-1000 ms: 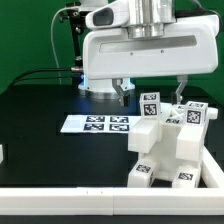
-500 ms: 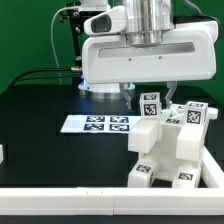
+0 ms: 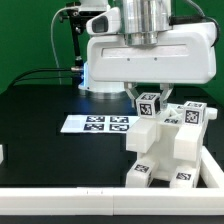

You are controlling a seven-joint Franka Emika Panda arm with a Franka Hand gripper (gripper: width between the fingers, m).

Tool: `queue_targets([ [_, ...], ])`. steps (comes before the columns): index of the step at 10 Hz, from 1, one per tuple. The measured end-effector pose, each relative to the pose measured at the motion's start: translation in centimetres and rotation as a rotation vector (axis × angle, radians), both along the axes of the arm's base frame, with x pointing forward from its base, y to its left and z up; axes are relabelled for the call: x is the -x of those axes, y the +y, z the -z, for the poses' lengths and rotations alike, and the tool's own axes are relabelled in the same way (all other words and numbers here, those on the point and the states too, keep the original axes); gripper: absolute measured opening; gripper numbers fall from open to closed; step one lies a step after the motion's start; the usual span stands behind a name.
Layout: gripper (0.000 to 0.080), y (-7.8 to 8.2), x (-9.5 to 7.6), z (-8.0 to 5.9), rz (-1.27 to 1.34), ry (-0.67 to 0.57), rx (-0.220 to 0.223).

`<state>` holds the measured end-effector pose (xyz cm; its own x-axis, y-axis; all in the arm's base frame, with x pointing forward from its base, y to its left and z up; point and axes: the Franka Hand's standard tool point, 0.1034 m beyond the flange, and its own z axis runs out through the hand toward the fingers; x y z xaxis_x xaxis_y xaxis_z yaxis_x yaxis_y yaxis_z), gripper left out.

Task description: Assemble chair

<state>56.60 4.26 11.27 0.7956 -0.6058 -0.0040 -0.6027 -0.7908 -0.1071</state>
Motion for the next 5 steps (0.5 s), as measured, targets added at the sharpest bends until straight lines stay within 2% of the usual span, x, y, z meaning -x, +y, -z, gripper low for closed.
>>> queue_targets([
  [3, 0.0265, 0.04, -0.24, 0.02, 0.197, 0.020, -0.012],
  [5, 0.0265, 0.41, -0.21, 0.05, 0.458, 0.040, -0.027],
])
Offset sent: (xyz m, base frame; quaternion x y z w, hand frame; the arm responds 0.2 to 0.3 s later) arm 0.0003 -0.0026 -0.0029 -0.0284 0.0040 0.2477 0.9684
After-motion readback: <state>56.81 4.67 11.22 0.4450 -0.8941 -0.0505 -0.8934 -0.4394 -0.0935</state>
